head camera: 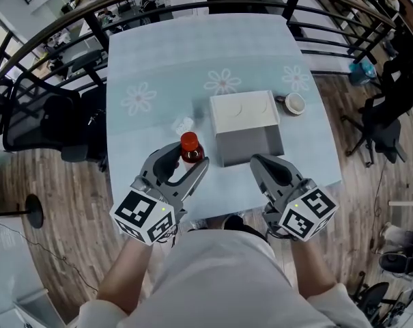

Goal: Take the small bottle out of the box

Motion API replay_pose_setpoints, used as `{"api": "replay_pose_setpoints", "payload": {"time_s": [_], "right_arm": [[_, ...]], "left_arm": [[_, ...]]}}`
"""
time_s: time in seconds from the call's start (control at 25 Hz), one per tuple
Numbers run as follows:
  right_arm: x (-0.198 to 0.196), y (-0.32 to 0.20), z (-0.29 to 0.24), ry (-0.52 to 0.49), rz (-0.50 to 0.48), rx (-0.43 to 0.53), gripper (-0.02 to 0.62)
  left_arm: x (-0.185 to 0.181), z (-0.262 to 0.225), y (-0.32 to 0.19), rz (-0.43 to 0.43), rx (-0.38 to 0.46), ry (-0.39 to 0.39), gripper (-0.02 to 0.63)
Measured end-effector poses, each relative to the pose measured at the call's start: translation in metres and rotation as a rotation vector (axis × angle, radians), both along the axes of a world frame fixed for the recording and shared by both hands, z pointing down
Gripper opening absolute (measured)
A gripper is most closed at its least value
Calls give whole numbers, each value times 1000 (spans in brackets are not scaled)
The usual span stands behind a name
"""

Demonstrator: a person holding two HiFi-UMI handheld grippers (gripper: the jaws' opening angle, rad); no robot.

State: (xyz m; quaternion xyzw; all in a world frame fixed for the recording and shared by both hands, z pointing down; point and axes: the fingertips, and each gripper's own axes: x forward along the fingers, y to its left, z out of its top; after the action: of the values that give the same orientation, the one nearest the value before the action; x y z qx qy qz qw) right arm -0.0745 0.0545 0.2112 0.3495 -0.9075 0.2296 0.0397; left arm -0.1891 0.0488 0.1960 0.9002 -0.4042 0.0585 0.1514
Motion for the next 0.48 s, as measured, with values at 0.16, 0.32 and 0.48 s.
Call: {"api": "replay_pose_setpoints", "payload": {"time_s": [0.16,0.32,0.48], "right_arm": [[0,0,1,3,-3,2,21],[2,-3,3,5,-3,-1,21],[1,-4,4,7,-3,-7,21]], "left_arm": [[1,1,0,0,1,-4,225],[3,4,-2,-2,-5,-1,225],[4,4,-3,3,-7,1,225]]}}
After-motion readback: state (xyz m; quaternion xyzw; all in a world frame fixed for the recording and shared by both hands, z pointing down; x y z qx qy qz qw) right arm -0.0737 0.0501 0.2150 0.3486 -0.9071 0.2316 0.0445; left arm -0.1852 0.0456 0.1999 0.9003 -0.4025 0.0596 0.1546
